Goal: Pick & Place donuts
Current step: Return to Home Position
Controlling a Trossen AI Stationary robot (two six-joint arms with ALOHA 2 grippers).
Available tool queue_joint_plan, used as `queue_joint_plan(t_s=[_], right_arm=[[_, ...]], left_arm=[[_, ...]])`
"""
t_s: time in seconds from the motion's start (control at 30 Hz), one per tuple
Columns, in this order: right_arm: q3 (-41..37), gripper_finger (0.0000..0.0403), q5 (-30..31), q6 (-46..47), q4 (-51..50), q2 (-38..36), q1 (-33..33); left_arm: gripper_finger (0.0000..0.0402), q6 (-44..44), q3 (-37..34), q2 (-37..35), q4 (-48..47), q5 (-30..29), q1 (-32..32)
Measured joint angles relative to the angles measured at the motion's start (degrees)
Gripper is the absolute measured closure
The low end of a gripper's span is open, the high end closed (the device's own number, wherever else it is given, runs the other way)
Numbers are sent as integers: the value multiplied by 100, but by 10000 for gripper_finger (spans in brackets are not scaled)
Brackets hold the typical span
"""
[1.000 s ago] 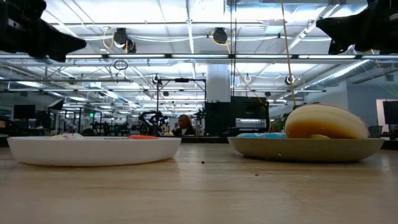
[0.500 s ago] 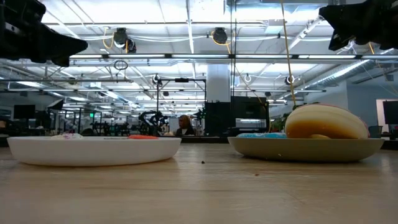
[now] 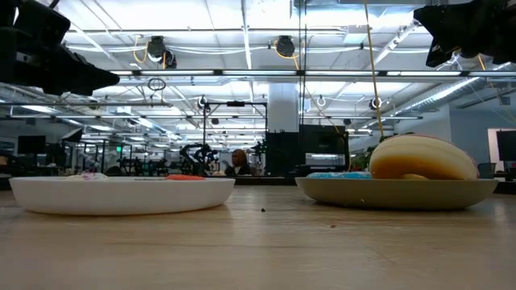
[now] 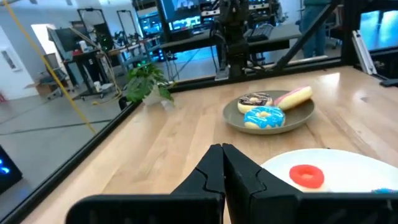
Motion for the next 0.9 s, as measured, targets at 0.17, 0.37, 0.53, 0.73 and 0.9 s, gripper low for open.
queue_joint_plan(t_s=[0.17,0.37,0.53,0.73,0.9], right_arm=[[2,403,9,-10,-92,4,0],[2,403,4,-125,33,0,2],[2,403,0,-126,-39,2,2],[2,403,-2,-127,-35,0,2],[2,403,-4,-126,-36,0,2]], left_arm=[[391,117,0,-4,0,-12,117],[387,125,-27,0,207,-14,174],[386,110,-26,2,300,-5,174],[385,112,-22,0,330,-5,174],[385,112,-20,0,336,-2,174]])
